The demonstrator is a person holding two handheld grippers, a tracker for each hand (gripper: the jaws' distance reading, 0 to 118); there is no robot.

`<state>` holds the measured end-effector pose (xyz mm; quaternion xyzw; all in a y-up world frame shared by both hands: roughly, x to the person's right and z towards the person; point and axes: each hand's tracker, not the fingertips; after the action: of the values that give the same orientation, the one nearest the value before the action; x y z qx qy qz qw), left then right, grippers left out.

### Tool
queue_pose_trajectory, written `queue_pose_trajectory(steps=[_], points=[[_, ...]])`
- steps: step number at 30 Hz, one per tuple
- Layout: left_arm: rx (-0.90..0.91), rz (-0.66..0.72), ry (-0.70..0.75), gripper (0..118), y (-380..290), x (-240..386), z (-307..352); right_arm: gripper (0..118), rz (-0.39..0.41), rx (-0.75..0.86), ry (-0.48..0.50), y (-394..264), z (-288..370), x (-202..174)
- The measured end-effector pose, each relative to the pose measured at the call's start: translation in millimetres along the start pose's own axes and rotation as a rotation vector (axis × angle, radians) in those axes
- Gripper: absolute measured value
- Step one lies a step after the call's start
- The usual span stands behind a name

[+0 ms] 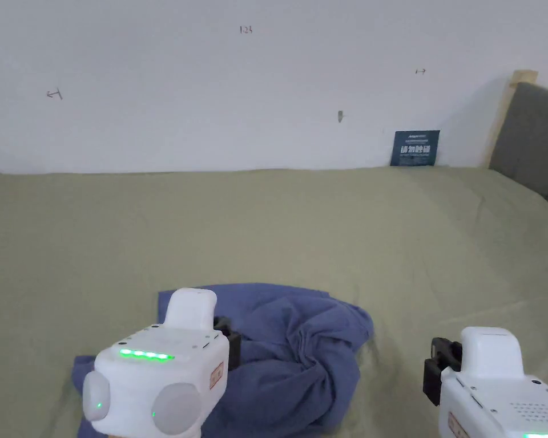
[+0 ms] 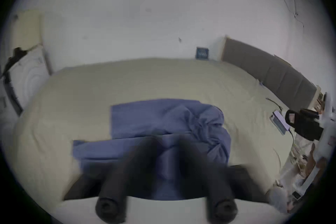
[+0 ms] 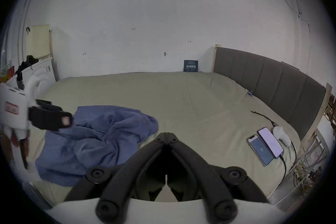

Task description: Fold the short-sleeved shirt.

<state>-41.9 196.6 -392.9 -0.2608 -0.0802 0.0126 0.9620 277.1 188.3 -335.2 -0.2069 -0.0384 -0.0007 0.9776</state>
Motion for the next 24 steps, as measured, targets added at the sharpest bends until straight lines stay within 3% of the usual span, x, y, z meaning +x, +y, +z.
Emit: queue_pose_trajectory(steps=[1, 7, 12, 17, 24], points=[[0.023, 0.008, 0.077, 0, -7, -11, 22, 0, 0.004, 0.006, 0.008, -1, 4, -3], [0.053, 0.161, 0.156, 0, -45, -61, 111, 0, 0.041, 0.038, 0.059, -7, 24, -26], [0.012, 0.174, 0.217, 0, -56, -92, 126, 0, 0.041, 0.037, 0.093, -9, 27, -42], [-0.071, 0.222, 0.198, 0, -51, -125, 100, 0, 0.069, 0.024, 0.115, -10, 19, -56], [-0.324, 0.285, 0.153, 0, -32, -189, -22, 0, 0.081, -0.032, 0.131, -17, -13, -70]])
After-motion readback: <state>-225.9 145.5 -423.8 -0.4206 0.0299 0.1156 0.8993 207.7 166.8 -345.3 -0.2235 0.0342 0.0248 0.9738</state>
